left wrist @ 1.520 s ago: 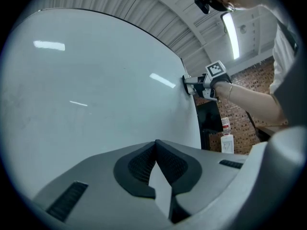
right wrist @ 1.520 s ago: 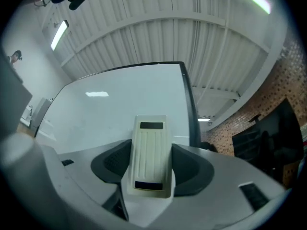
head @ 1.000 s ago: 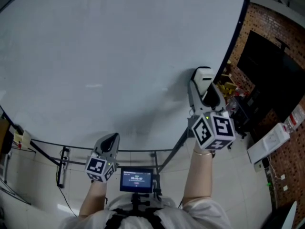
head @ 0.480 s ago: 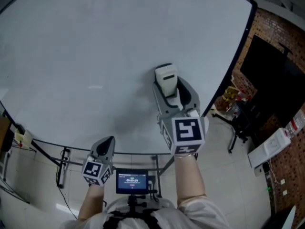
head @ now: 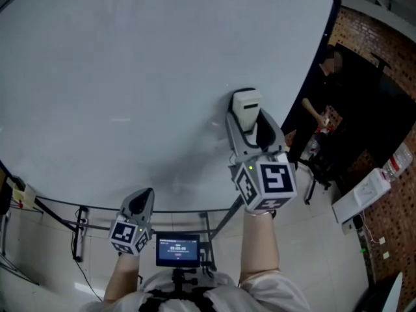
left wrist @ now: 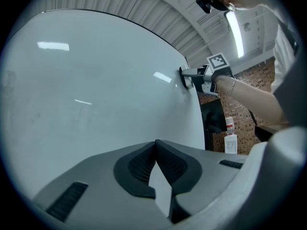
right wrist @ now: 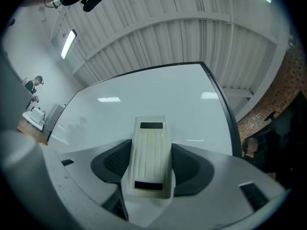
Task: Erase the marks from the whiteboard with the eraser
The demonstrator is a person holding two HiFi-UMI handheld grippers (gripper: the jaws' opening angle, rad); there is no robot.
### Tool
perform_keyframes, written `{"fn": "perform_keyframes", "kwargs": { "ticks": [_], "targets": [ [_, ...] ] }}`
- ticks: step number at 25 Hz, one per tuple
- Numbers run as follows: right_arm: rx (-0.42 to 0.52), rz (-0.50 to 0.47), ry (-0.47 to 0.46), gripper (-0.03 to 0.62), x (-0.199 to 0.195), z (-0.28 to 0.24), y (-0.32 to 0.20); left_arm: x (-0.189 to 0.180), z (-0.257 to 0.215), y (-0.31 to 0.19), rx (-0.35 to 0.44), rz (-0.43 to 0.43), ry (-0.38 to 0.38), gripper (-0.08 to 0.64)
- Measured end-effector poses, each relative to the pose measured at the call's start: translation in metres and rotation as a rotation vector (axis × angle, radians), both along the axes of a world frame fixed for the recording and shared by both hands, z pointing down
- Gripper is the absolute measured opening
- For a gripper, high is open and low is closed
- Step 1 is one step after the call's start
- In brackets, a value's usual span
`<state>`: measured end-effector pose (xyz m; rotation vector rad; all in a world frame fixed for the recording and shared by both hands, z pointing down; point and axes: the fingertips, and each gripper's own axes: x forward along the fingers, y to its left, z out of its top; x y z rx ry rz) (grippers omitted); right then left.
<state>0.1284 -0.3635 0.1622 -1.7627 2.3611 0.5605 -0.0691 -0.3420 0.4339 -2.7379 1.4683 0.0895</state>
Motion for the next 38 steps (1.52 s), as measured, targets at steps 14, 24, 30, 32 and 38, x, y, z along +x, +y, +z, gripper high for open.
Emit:
{"fn": "perform_keyframes", "kwargs": {
  "ticks": [14, 24, 30, 32, 38],
  "targets": [
    [-0.033, 0.165, -0.148, 0.262, 0.109, 0.011, 0.000, 0.024, -0.003, -0.002, 0.007, 0.029, -0.005, 0.006],
    [-0.021, 0.016, -0.170, 0.262, 0.087, 0.028, 0.026, 0.019, -0.013, 0.010, 0.027, 0.035, -0.019, 0.006],
    [-0.147, 0.003, -0.093, 0.262, 0.046, 0.100, 0.046, 0.010, -0.013, 0.022, 0.024, 0.050, -0.026, 0.006],
    [-0.204, 0.010, -0.091, 0.262, 0.038, 0.126, 0.050, 0.008, -0.011, 0.028, 0.018, 0.061, -0.029, 0.006],
    [-0.335, 0.032, -0.106, 0.262, 0.023, 0.201, 0.063, -0.002, -0.003, 0.040, -0.001, 0.091, -0.032, 0.006]
  ]
}}
